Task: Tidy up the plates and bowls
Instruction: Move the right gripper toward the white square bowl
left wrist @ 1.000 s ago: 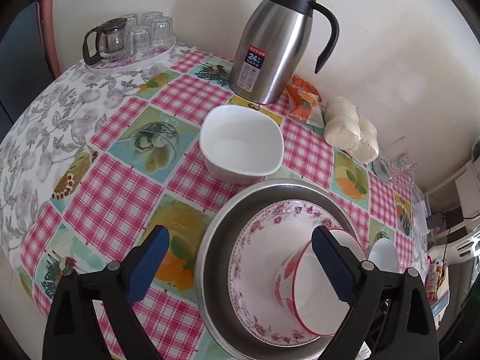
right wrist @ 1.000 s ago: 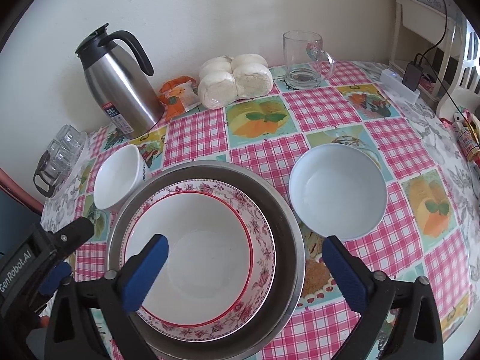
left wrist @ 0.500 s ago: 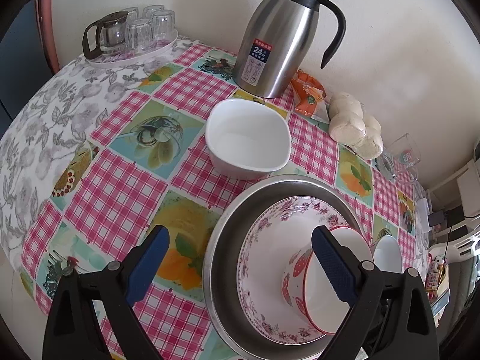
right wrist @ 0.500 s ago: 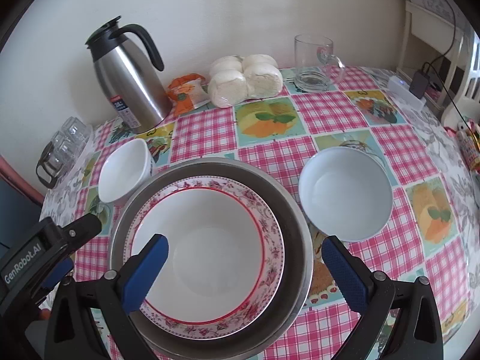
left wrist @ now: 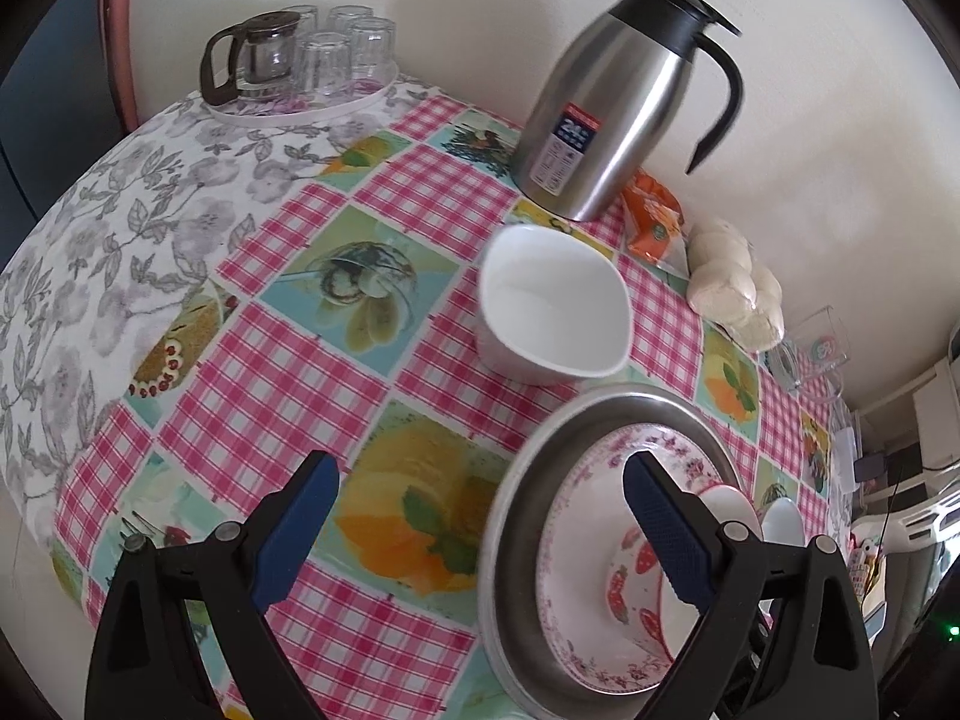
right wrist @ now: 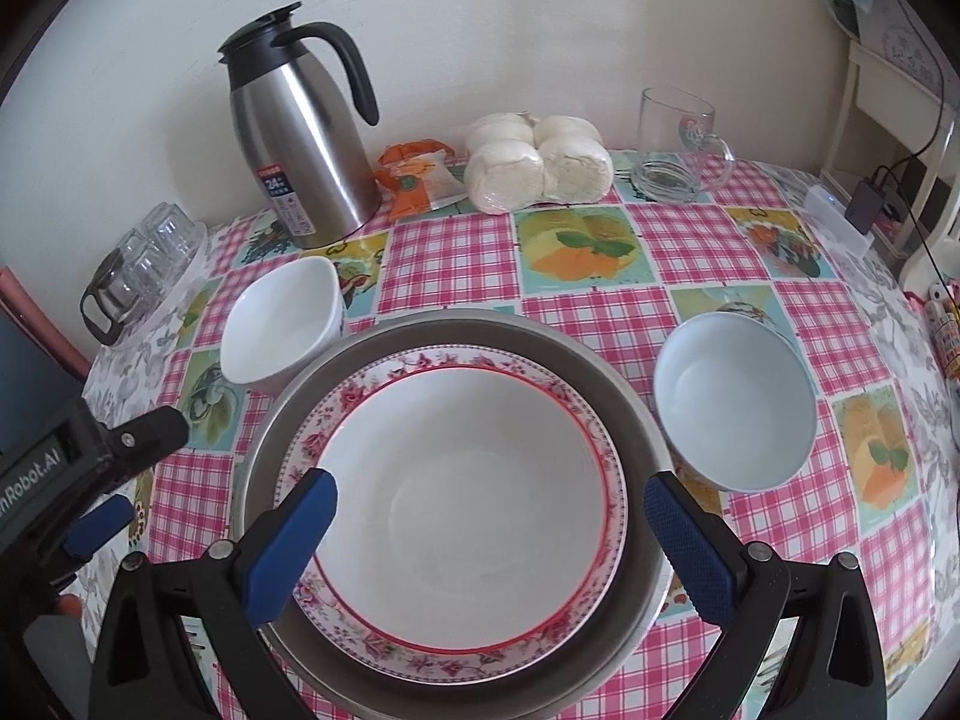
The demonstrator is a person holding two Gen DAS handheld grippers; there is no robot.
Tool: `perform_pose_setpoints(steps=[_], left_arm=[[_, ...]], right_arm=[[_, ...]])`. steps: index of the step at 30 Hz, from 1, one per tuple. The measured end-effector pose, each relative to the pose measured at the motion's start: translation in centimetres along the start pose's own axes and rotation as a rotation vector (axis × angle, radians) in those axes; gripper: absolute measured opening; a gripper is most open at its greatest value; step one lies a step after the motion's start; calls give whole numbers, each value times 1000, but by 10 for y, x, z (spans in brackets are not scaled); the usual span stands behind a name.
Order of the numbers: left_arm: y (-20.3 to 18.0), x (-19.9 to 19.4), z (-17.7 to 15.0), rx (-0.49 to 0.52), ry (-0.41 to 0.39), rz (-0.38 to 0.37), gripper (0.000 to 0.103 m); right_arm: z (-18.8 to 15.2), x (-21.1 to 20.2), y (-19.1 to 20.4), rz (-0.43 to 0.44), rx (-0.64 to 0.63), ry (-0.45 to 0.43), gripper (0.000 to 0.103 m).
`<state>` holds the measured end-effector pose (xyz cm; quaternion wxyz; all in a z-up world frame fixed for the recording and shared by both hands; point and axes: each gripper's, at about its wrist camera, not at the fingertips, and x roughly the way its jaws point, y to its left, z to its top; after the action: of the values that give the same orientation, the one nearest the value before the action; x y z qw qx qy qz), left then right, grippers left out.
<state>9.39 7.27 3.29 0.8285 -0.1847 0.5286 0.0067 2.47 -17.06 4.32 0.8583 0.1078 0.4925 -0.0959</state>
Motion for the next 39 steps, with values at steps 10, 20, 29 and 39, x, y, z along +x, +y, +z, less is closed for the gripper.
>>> perform_pose_setpoints(steps=[10, 20, 29, 39], left_arm=[[39, -2, 17, -77, -13, 17, 96], [53, 7, 37, -91, -18, 31, 96], [37, 6, 51, -14, -108, -4, 96], [42, 28, 67, -35, -106, -8, 96]], right_arm=[[-3, 8, 27, 13, -32, 3, 103], [4, 10, 44, 7, -51, -33, 103], [21, 20, 48, 20, -36, -4, 103], [39, 44, 66, 29, -53, 80, 103]])
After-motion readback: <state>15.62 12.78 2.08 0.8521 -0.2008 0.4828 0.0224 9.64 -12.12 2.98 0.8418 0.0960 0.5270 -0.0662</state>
